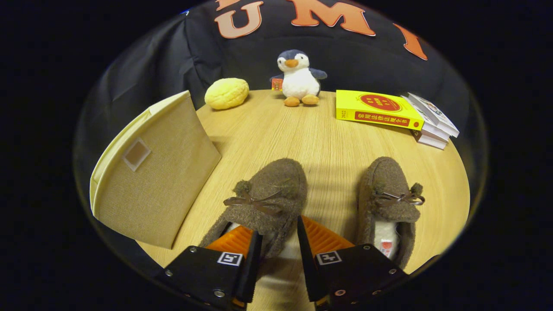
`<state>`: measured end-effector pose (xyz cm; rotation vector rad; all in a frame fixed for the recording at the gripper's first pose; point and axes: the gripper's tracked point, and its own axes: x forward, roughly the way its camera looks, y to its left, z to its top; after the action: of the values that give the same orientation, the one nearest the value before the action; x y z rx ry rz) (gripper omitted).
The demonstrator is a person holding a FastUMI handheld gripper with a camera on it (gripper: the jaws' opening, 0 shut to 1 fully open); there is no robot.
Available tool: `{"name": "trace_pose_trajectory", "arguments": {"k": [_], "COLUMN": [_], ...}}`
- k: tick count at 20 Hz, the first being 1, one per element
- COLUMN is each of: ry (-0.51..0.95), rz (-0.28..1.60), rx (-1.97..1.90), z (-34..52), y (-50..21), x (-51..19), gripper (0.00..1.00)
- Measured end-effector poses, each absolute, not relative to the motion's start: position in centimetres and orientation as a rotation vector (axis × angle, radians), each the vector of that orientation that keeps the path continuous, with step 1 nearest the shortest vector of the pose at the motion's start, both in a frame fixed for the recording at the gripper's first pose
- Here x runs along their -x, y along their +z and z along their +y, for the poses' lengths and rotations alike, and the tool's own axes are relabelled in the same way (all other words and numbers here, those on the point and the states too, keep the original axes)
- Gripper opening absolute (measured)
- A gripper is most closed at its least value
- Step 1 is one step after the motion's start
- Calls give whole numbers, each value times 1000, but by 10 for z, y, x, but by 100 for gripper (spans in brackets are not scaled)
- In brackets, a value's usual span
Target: Open the storage box then place both shoes into the box .Put the left shoe in first, then the right shoe, with the right side of both shoes facing outward in a uniform manner.
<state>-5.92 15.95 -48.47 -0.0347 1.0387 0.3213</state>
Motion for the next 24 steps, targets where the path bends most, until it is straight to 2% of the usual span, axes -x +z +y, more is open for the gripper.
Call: {"name": "trace_pose_trajectory", "arguments": {"k": [1,4,5,7,16,24], "ry": [301,251,235,219,194,225], "rz": [1032,1021,1016,1023,934,831], "rx": [58,79,77,42,-53,-119], "z": [157,156,154,154,171,247], "y": [-488,-492,-490,-484,-381,-281], "x": [55,49,47,48,30,5], "gripper": [40,27,17,6,5,5]}}
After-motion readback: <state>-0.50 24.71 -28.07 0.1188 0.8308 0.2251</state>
